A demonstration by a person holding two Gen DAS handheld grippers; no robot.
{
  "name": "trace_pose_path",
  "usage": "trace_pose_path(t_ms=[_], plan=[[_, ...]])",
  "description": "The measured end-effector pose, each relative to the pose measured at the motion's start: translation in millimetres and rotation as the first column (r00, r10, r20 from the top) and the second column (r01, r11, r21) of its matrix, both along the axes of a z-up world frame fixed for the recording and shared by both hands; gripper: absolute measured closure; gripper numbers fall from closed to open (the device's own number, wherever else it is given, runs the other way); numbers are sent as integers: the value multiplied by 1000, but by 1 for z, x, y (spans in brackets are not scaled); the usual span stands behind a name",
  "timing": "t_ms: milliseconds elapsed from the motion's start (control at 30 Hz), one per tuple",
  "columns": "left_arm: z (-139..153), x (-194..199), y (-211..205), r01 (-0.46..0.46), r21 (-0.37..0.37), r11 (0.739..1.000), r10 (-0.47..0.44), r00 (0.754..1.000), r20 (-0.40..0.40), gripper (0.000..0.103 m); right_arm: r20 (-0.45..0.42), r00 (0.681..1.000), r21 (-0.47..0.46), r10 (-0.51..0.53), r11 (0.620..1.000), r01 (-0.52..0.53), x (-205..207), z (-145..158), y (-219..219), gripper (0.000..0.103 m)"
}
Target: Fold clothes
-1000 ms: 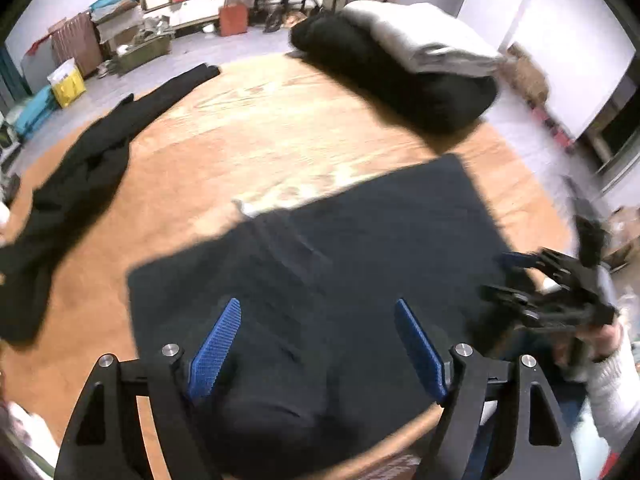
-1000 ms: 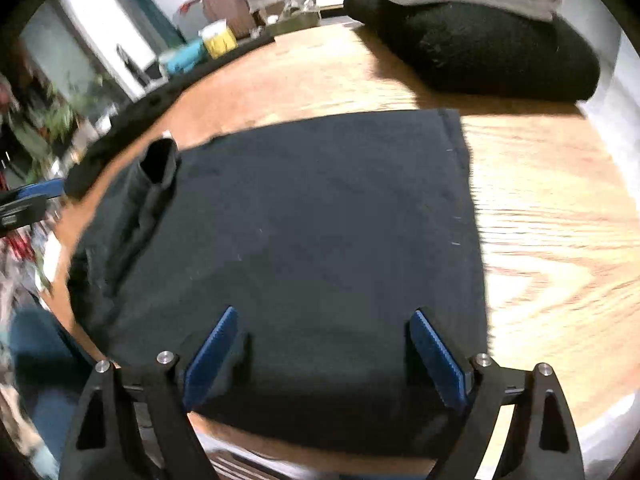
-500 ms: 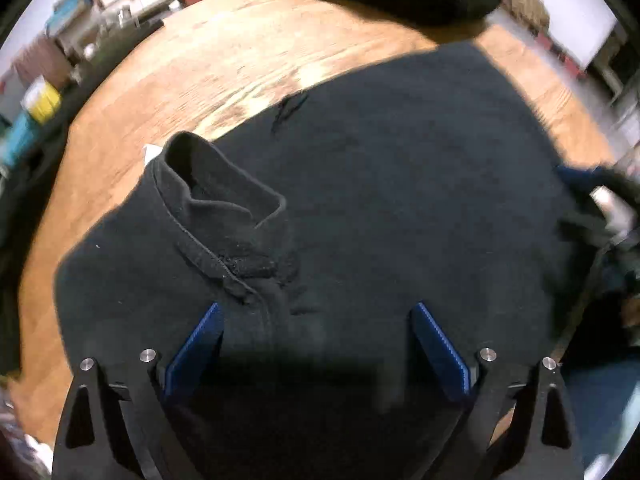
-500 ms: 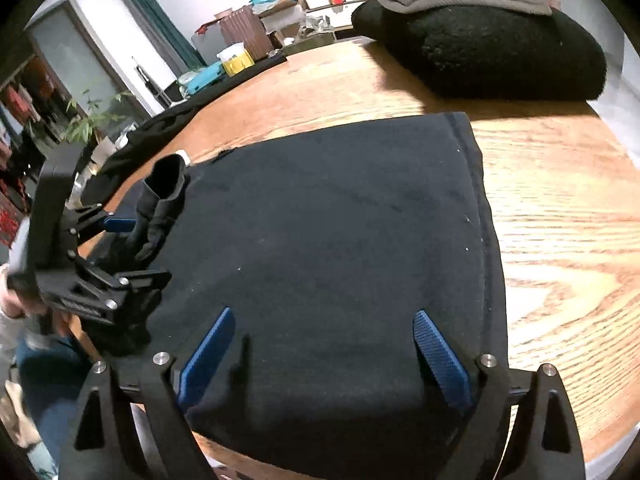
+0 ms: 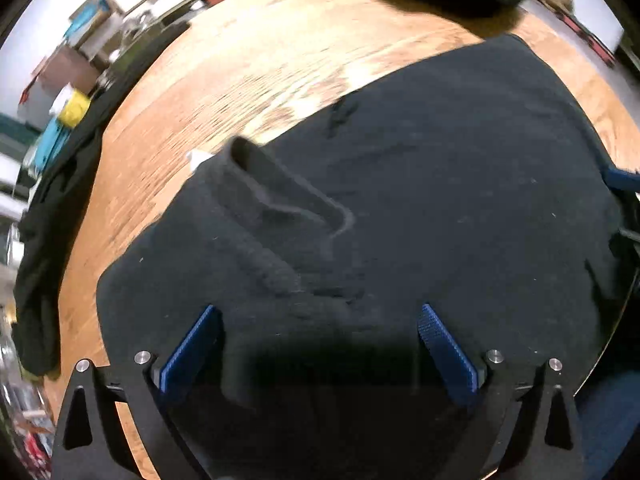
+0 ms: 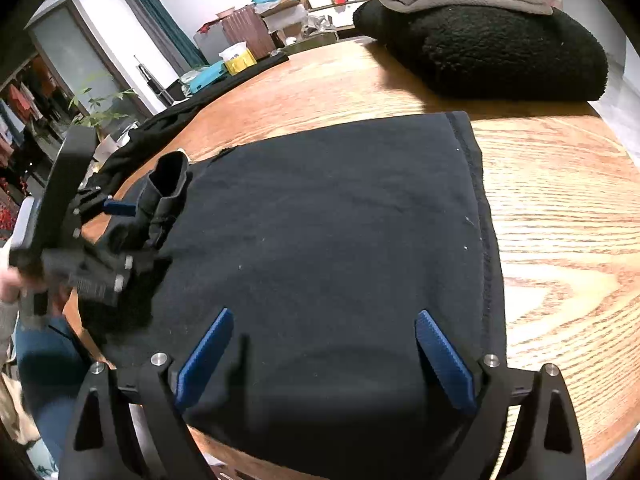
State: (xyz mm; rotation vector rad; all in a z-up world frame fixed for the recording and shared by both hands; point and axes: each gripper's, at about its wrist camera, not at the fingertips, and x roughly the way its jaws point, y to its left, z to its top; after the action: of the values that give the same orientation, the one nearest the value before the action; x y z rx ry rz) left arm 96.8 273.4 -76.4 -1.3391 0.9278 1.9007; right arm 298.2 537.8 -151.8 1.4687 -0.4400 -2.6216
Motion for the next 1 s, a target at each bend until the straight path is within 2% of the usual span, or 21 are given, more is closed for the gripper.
trace_pose_path(t_ms=[33,100,167,300,433,500,567,633,733,833,900,933,1000], plan=[[6,2,-1,1,26,1000,-1,1000,2,6,0,1000,8,7,1000,-7,2,0,0,8],[26,10,-8,9,130,991,-14,999,38,6,4,1000,47,18,999,-18,3,0,-6,9],[42,19,-22,-22,211,977,7,997,75,5,18,1000,105,26,994,-27,4,1,-16,9],[40,43,-44,-108,184,977,90,991,103,5,14,998,140,68,988,-69,-6,12,-41,10],[5,68,-62,-161,90,983,154,984,89,3,27,989,203,143,968,-145,-28,18,-77,9],[3,66,-74,-227,135,965,212,970,116,2,69,984,245,163,954,-175,-39,11,-93,9],[3,61,-84,-274,138,952,259,959,115,1,138,979,307,147,934,-184,-41,-3,-101,9],[5,57,-91,-308,146,940,292,949,118,1,152,982,311,114,937,-157,-30,-9,-94,1],[10,63,-94,-287,163,944,272,956,106,1,195,977,301,87,943,-145,-11,-11,-80,0],[22,70,-101,-300,261,917,267,951,157,1,258,965,287,52,949,-128,-3,-10,-72,0],[31,73,-108,-320,335,886,267,944,194,1,257,966,303,39,945,-119,-5,-3,-78,8],[34,74,-111,-331,360,872,273,940,203,1,241,969,309,43,944,-119,-8,1,-84,8],[36,76,-114,-340,375,863,279,938,207,1,207,975,299,83,943,-144,-21,8,-106,5]])
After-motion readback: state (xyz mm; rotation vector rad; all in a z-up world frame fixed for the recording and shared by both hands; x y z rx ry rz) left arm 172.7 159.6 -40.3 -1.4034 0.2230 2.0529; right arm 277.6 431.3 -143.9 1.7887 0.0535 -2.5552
